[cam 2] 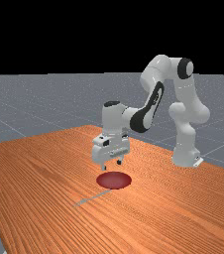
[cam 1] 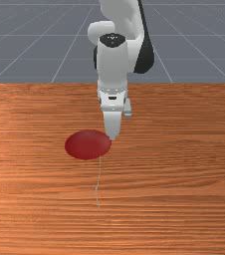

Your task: Put the fork on the plate

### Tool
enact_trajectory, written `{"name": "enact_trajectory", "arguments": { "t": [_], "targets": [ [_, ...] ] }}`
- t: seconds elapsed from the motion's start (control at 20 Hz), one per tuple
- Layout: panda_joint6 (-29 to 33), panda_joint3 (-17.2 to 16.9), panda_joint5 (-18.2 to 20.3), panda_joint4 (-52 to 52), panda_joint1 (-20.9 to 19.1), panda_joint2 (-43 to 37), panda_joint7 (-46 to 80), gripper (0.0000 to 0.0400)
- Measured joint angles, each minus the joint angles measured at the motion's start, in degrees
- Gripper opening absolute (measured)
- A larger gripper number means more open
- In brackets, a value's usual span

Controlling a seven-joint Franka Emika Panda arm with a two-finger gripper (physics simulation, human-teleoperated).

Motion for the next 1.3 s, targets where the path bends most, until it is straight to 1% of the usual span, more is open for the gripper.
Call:
{"name": "enact_trajectory", "arguments": {
  "t": [0.05, 0.1, 0.15, 0.2, 0.25, 0.3, 0.35, 0.4, 0.45, 0.5, 0.6, 0.7, 0.8, 0.85, 1.0, 1.05, 1.1, 1.15, 1.25, 1.3],
  "targets": [
    [0.0, 0.0, 0.0, 0.0, 0.0, 0.0, 0.0, 0.0243],
    [0.0, 0.0, 0.0, 0.0, 0.0, 0.0, 0.0, 0.0148],
    [0.0, 0.0, 0.0, 0.0, 0.0, 0.0, 0.0, 0.009],
    [0.0, 0.0, 0.0, 0.0, 0.0, 0.0, 0.0, 0.0054],
    [0.0, 0.0, 0.0, 0.0, 0.0, 0.0, 0.0, 0.0033],
    [1.1, 0.0, 0.0, -0.6, 0.0, -0.2, 0.0, 0.0177],
    [1.2, 0.0, 0.0, -0.6, 0.0, -0.2, 0.0, 0.0265],
    [1.0, 0.0, 0.0, -0.5, 0.0, 0.0, 0.0, 0.0318],
    [1.2, 0.0, 0.0, -0.5, 0.0, 0.0, 0.0, 0.035],
    [1.1, 0.0, 0.0, -0.5, 0.0, 0.0, 0.0, 0.037],
    [1.4, 0.0, 0.0, -0.9, 0.0, -0.2, 0.0, 0.0389],
    [1.3, 0.0, 0.0, -1.1, 0.0, -0.3, 0.0, 0.0396],
    [2.8, 0.0, 0.0, -1.8, 0.0, -0.5, 0.0, 0.0399],
    [1.5, -0.6, 0.3, -1.0, 0.5, 0.0, 3.3, 0.0399],
    [1.5, -1.1, 0.5, -1.0, 1.3, 0.1, 7.3, 0.04],
    [1.4, -2.0, 0.9, -1.0, 2.4, 0.1, 13.1, 0.04],
    [1.4, -1.6, 0.7, -1.0, 2.2, 0.1, 11.2, 0.04],
    [1.4, -2.4, 1.1, -1.0, 3.0, 0.1, 16.1, 0.04],
    [1.1, -2.3, 1.1, -0.1, 3.1, 0.7, 15.8, 0.04],
    [0.9, -1.8, 0.9, 0.3, 2.6, 0.9, 13.0, 0.04]
  ]
}}
